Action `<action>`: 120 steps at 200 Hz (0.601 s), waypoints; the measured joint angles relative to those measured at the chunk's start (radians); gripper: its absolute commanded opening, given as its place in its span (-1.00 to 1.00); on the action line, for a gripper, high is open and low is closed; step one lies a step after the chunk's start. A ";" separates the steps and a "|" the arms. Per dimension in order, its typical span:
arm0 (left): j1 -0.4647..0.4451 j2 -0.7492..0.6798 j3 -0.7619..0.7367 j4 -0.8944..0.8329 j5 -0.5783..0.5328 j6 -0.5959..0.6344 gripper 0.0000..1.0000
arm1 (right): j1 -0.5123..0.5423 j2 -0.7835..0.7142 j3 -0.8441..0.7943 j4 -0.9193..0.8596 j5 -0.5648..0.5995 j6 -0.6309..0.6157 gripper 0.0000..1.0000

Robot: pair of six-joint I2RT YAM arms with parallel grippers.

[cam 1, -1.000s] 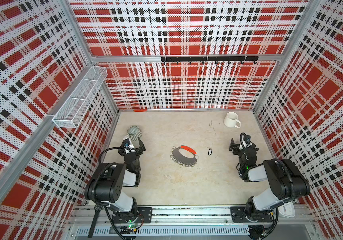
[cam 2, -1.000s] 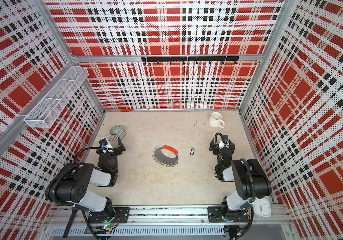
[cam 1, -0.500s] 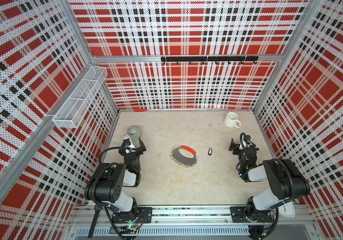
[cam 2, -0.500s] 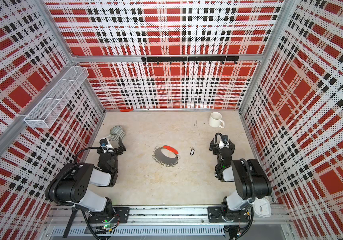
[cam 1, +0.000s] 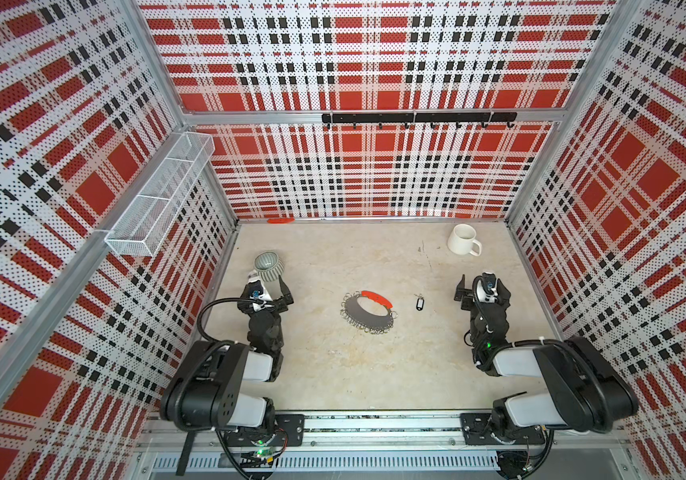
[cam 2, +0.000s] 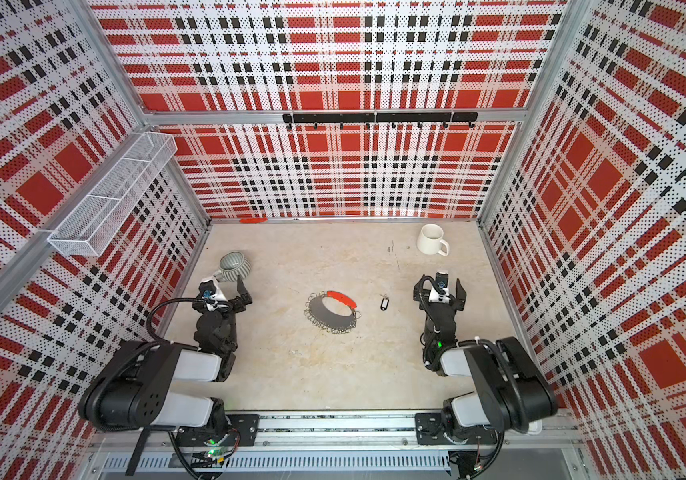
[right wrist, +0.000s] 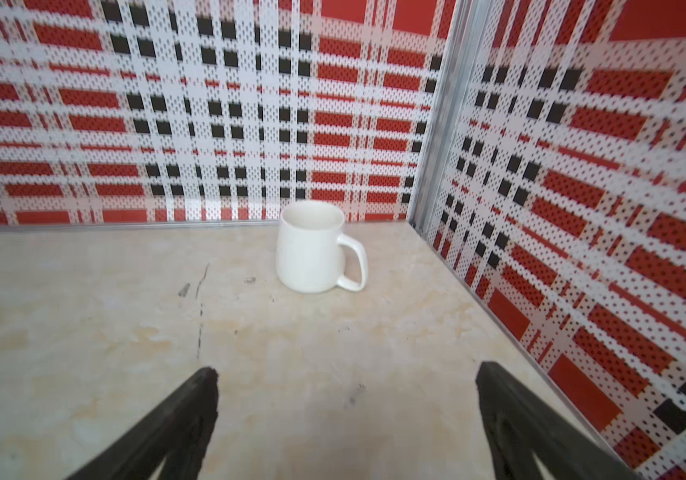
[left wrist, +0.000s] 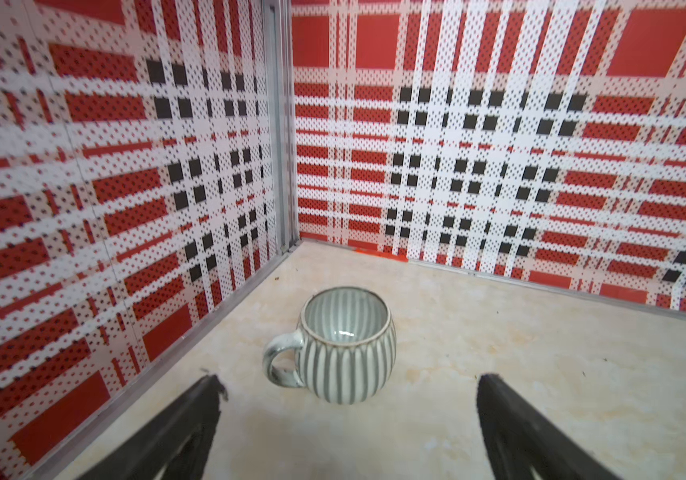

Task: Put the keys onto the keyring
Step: 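Reach the right gripper toward the steel keyring plate's rim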

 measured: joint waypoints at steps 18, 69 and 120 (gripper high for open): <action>-0.101 -0.117 0.091 -0.183 -0.064 0.004 0.96 | 0.024 -0.074 0.132 -0.223 0.075 0.077 0.99; -0.239 -0.326 0.328 -0.683 -0.029 -0.204 0.96 | 0.011 -0.094 0.472 -0.827 0.139 0.457 0.99; -0.148 -0.354 0.211 -0.868 0.093 -0.360 0.97 | 0.012 -0.050 0.494 -1.082 -0.207 0.608 0.95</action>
